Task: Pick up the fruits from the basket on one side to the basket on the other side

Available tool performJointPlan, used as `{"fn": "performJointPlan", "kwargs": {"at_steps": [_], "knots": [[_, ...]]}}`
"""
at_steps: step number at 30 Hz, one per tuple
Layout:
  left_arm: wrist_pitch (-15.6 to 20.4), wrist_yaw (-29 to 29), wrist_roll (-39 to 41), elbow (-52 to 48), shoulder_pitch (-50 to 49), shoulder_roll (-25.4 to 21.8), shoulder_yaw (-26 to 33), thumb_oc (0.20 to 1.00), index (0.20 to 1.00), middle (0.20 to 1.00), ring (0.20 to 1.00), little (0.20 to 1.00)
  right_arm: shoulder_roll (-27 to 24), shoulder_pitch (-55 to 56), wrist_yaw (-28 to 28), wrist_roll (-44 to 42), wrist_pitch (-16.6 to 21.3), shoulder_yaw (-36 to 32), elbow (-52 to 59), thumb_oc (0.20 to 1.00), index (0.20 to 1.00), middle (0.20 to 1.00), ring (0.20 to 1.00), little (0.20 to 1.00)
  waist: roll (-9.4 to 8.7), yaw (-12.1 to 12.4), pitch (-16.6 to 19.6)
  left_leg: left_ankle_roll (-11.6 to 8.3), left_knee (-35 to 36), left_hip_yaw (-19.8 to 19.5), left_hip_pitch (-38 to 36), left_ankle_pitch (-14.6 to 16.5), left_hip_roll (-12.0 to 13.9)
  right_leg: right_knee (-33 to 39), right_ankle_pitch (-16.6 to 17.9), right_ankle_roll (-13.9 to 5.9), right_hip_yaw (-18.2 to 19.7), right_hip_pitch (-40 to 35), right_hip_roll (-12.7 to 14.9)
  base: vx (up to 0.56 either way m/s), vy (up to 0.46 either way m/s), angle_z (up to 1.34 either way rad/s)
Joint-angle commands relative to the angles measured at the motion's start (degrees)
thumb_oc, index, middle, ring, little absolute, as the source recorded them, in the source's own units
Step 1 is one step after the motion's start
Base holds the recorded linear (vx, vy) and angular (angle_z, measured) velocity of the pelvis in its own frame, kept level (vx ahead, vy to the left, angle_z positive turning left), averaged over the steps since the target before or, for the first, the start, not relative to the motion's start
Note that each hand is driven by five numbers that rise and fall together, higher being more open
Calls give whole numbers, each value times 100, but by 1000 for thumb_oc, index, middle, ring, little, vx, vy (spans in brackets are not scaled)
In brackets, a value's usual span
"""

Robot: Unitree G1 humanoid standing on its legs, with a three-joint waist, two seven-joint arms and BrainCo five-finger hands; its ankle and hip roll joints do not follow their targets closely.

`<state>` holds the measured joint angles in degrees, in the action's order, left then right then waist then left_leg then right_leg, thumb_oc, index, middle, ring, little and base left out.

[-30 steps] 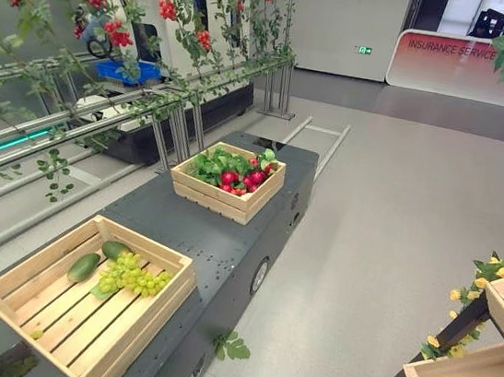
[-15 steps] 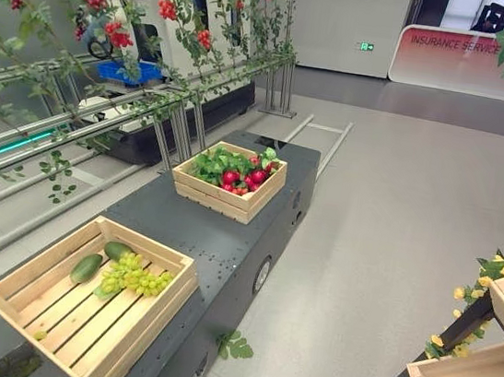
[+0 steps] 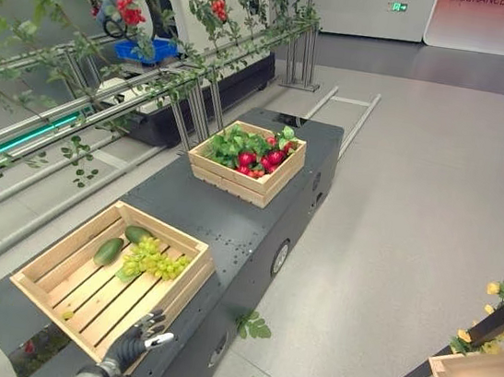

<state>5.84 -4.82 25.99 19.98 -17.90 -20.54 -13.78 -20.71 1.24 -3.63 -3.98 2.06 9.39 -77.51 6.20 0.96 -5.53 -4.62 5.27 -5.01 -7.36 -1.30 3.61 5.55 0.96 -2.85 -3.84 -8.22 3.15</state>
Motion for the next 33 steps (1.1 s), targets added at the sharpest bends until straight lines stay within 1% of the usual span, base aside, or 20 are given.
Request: {"fn": "performJointPlan", "kwargs": {"at_steps": [1,6,7,10,13,17,22,23,28,33], "knots": [[123,-104,300,-482,201,-182,218,1000,1000,1000,1000,1000,58,-460,-26,-86,-8,-46,-291,1000,1000,1000,1000,1000,-321,140,-246,184,-94,-42,37,293,-307,-205,-268,-381,-156,37,233,0,0,0],[101,-76,503,-908,71,-281,391,1000,1000,1000,1000,1000,61,-361,-38,-144,42,-7,5,1000,1000,1000,1000,1000,-356,118,-302,178,-89,-50,70,266,-286,-204,-265,-372,-139,76,219,0,0,0],[103,-71,606,-1217,-42,-368,513,1000,1000,1000,1000,1000,58,-293,-31,-175,66,23,195,1000,1000,1000,1000,1000,-376,110,-343,176,-86,-58,80,258,-271,-197,-261,-364,-123,91,208,0,0,0],[119,-53,713,-1583,-200,-487,687,1000,1000,1000,1000,1000,43,-180,3,-216,98,45,412,1000,1000,1000,1000,1000,-402,101,-402,171,-86,-51,93,251,-258,-196,-263,-361,-122,106,189,-9,-10,0],[148,11,742,-1914,-338,-620,934,1000,1000,1000,1000,1000,48,-101,27,-257,104,70,572,1000,1000,1000,1000,1000,-424,111,-469,163,-90,-52,110,248,-247,-196,-261,-356,-118,126,173,-13,-20,0],[148,155,633,-2101,-358,-712,1195,1000,1000,1000,1000,1000,71,-118,44,-271,85,119,648,1000,1000,1000,1000,1000,-430,129,-562,153,-104,-50,155,234,-240,-206,-259,-347,-124,163,156,0,0,0],[160,317,400,-2043,-87,-897,1376,1000,1000,1000,1000,1000,65,-278,46,-238,53,164,547,1000,1000,1000,1000,1000,-396,142,-664,147,-117,-59,220,206,-244,-221,-246,-342,-125,229,150,-8,3,0],[166,412,221,-2046,96,-1065,1529,1000,1000,1000,1000,1000,34,-345,45,-223,35,184,602,1000,1000,1000,1000,1000,-370,133,-722,147,-117,-50,282,181,-240,-246,-232,-341,-121,312,153,-48,13,1],[183,636,-83,-1827,714,-1526,1746,1000,1000,1000,1000,1000,-28,-469,86,-232,-18,228,676,1000,1000,1000,1000,1000,-343,107,-846,148,-123,-42,496,111,-254,-316,-199,-339,-111,557,155,-44,5,0],[198,846,-333,-1380,1484,-1816,1631,1000,1000,1000,1000,1000,-65,-594,84,-258,-41,289,771,1000,1000,1000,1000,1000,-336,53,-988,160,-139,-27,743,50,-282,-400,-163,-343,-77,847,172,-47,12,0]]}}
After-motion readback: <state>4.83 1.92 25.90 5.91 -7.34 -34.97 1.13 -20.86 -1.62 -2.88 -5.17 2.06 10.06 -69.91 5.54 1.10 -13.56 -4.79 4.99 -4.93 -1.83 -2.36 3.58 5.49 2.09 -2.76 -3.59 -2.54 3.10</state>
